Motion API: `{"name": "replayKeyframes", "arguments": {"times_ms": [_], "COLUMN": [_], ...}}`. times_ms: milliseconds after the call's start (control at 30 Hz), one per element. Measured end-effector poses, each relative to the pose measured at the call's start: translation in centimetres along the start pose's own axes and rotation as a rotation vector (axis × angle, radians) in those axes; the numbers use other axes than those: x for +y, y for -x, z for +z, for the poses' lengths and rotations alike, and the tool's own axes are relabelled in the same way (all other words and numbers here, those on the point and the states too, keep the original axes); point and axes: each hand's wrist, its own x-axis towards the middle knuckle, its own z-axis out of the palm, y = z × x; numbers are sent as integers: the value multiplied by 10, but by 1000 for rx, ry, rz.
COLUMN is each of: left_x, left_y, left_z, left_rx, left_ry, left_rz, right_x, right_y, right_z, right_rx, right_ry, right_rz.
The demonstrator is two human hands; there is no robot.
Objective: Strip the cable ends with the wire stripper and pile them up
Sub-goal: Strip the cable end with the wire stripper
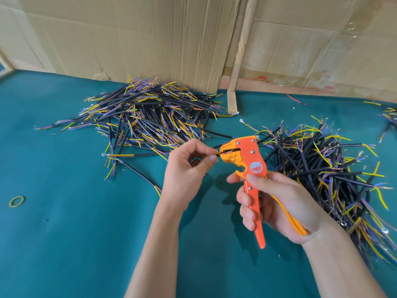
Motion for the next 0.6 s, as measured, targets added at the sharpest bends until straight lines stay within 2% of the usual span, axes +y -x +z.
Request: {"name": "replayKeyframes", "arguments": {"times_ms": [600], "left_x": [8], "left_y": [1], "left_z": [-1], "left_rx": [47], "left_ry": [79], "left_rz": [-25], "right_x": [2], "right_y": [-3], "right_z": [10], "right_rx": [-14], "right_ry": [-70], "right_rz": [17]}}
